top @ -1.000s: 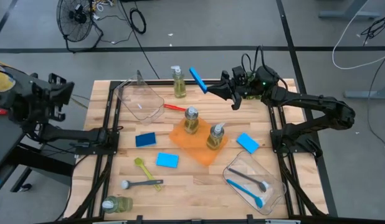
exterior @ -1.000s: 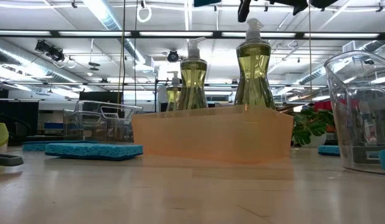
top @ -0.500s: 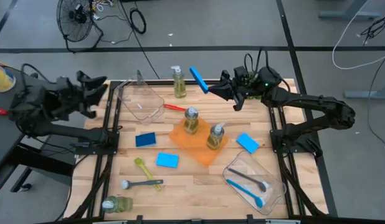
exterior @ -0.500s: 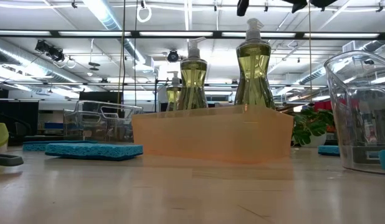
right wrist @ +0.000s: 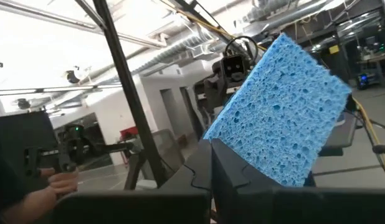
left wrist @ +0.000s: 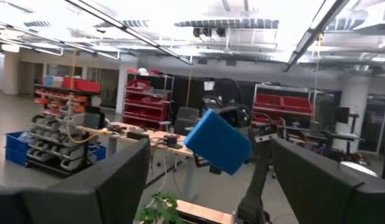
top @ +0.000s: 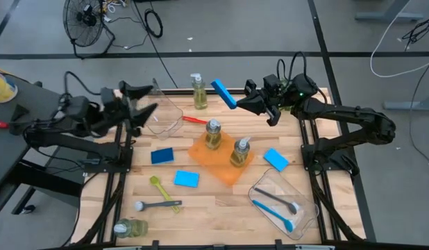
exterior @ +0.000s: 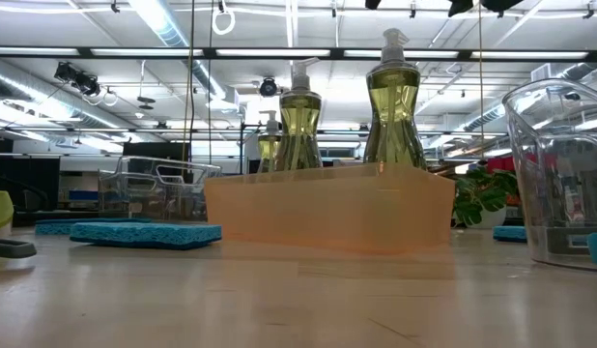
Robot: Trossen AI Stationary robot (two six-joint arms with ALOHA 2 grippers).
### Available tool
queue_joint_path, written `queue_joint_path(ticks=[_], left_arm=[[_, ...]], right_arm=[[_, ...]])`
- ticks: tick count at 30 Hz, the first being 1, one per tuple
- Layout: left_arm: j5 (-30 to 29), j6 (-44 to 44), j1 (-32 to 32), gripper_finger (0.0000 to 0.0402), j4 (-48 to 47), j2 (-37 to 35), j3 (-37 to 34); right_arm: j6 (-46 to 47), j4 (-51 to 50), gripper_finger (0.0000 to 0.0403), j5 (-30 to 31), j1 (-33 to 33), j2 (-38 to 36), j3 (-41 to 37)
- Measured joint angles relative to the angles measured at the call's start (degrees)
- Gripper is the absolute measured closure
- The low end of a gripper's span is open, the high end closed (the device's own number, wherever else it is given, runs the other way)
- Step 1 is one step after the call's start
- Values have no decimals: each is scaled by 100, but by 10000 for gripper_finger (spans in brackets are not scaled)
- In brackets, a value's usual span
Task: Pick & Place Kitchen Sink Supplies
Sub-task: Put the blue sponge into the top transparent bin
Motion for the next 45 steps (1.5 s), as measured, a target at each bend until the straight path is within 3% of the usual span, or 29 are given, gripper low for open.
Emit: queue_joint_path(ticks=[3, 9, 16, 20, 31, 45], left_arm=[[291, -125, 168, 69, 216, 325, 0], [1427, -972, 871, 71, 383, 916, 0], [3278, -1658, 1594, 71, 1139, 1507, 2], [3966, -1802, 1807, 71, 1445, 1830, 2], [4547, -1492, 1889, 71, 1619, 2361, 2], [4847, -1193, 1742, 71, 1606, 2905, 2]], right_arm=[[111, -4, 403, -127, 0, 2, 0], [113, -3, 403, -445, 43, 2, 0], [133, -21, 403, -1039, 83, 49, 0], [269, -3, 403, -1299, 81, 140, 0], [1133, 91, 403, -2173, 81, 578, 0], [1494, 307, 403, -2217, 81, 1076, 0]])
